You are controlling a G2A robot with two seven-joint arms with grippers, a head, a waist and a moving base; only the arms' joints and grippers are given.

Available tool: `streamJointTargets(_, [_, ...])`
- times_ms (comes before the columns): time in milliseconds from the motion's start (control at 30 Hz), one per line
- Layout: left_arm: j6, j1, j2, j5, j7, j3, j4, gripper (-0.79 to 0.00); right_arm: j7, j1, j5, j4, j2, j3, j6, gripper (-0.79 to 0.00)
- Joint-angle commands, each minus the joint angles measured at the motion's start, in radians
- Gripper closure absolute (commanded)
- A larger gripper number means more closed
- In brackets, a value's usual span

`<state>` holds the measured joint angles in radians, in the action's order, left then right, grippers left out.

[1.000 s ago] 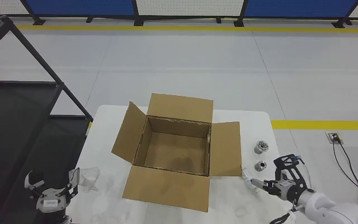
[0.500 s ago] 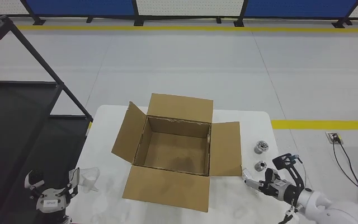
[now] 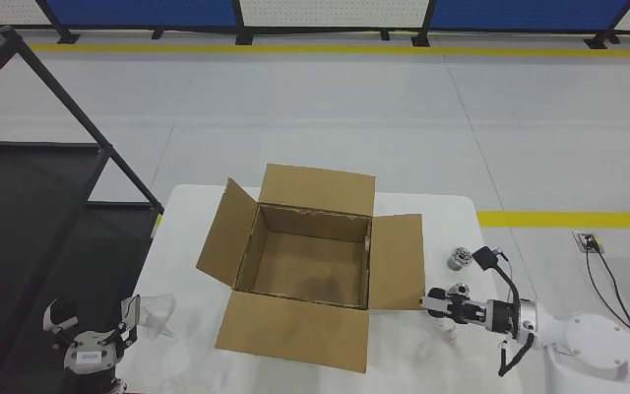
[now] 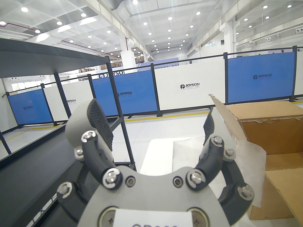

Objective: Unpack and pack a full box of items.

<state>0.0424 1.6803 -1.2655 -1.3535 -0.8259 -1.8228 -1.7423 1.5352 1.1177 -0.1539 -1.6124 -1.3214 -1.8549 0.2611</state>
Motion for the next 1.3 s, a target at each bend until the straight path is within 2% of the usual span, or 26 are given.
streamJointTargets(0, [0.0, 0.0, 0.0, 0.0, 0.0, 0.0, 0.0, -0.785, -0.01, -0.017, -0.007, 0.021, 0.007, 0.011, -0.01, -0.305])
streamJointTargets(100, [0.0, 0.0, 0.0, 0.0, 0.0, 0.0, 0.0, -0.785, -0.041, -0.029, -0.018, 0.036, 0.015, 0.025, -0.025, -0.289])
streamJointTargets(267, [0.0, 0.0, 0.0, 0.0, 0.0, 0.0, 0.0, -0.785, -0.064, -0.034, -0.018, 0.05, 0.029, 0.04, -0.038, -0.163])
streamJointTargets(333, [0.0, 0.0, 0.0, 0.0, 0.0, 0.0, 0.0, -0.785, -0.065, -0.038, -0.017, 0.055, 0.035, 0.049, -0.041, -0.142])
streamJointTargets(433, [0.0, 0.0, 0.0, 0.0, 0.0, 0.0, 0.0, -0.785, -0.075, -0.045, -0.015, 0.063, 0.043, 0.063, -0.044, 0.0])
streamJointTargets(967, [0.0, 0.0, 0.0, 0.0, 0.0, 0.0, 0.0, -0.785, -0.109, -0.115, -0.005, 0.113, 0.081, 0.148, -0.057, 0.0])
streamJointTargets(1000, [0.0, 0.0, 0.0, 0.0, 0.0, 0.0, 0.0, -0.785, -0.109, -0.117, -0.005, 0.115, 0.084, 0.152, -0.054, -0.166])
streamJointTargets(1033, [0.0, 0.0, 0.0, 0.0, 0.0, 0.0, 0.0, -0.785, -0.114, -0.119, -0.014, 0.113, 0.087, 0.151, -0.051, -0.499])
streamJointTargets(1067, [0.0, 0.0, 0.0, 0.0, 0.0, 0.0, 0.0, -0.785, -0.117, -0.115, -0.025, 0.105, 0.091, 0.147, -0.042, -0.785])
streamJointTargets(1267, [0.0, 0.0, 0.0, 0.0, 0.0, 0.0, 0.0, -0.785, -0.114, 0.006, -0.095, -0.038, 0.123, 0.041, 0.083, -0.785])
